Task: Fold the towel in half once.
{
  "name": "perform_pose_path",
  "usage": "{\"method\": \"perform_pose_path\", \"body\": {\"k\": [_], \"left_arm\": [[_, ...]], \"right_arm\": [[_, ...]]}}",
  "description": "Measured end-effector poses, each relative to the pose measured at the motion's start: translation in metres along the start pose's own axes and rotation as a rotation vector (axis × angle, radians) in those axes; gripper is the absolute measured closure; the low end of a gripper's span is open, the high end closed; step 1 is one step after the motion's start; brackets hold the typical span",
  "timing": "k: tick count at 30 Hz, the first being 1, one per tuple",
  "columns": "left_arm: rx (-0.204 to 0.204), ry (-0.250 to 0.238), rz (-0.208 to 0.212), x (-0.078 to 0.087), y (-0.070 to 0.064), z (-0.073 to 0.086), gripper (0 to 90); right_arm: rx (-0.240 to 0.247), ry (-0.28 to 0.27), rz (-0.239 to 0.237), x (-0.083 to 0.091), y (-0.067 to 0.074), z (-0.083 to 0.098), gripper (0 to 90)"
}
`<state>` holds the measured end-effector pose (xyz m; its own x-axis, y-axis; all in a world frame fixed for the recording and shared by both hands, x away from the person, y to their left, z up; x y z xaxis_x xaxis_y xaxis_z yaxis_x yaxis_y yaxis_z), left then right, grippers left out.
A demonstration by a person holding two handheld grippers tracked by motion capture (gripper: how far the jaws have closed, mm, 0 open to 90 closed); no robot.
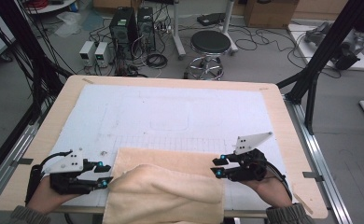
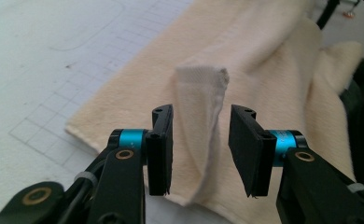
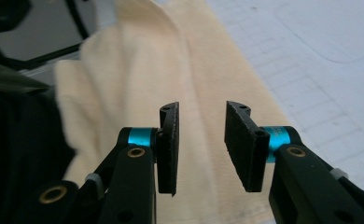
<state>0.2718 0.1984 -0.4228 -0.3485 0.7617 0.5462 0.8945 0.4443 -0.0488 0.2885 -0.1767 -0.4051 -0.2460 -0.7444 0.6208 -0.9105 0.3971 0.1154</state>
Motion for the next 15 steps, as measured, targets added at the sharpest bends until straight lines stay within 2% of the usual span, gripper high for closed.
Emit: {"method": "perform_pose_path", "body": {"k": [2,5,7,10,12,15], "left_arm": [[0.026,0.007,-0.049,-0.008,0.014,0.001,60.1],[0.069,0.032,-0.142,-0.022,0.036,0.005,60.2],[0.094,0.033,-0.192,-0.029,0.051,0.008,60.2],[0.143,0.075,-0.22,-0.044,0.068,0.016,60.2],[0.143,0.102,-0.22,-0.052,0.073,0.019,59.6],[0.146,0.122,-0.22,-0.063,0.077,0.02,56.7]], "right_arm": [[0.0,0.011,0.061,-0.008,-0.015,0.005,61.2],[-0.024,0.019,0.125,-0.023,-0.039,0.014,55.9],[-0.045,0.032,0.142,-0.032,-0.05,0.021,52.3],[-0.054,0.063,0.147,-0.045,-0.059,0.029,48.2],[-0.044,0.105,0.163,-0.052,-0.064,0.034,45.6],[-0.048,0.125,0.158,-0.06,-0.067,0.038,44.4]]}}
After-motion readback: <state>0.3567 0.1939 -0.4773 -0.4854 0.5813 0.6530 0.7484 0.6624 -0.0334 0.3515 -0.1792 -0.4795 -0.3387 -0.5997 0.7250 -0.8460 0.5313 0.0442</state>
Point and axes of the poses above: each handheld gripper's, and its own axes: x roughly backward along the jaws, z roughly out of its underside, y roughly to its left, the point moved 8 cm from there along -x, roughly forward along the jaws, and after that the axes turned 2 degrees about z, right-handed, at the moved point
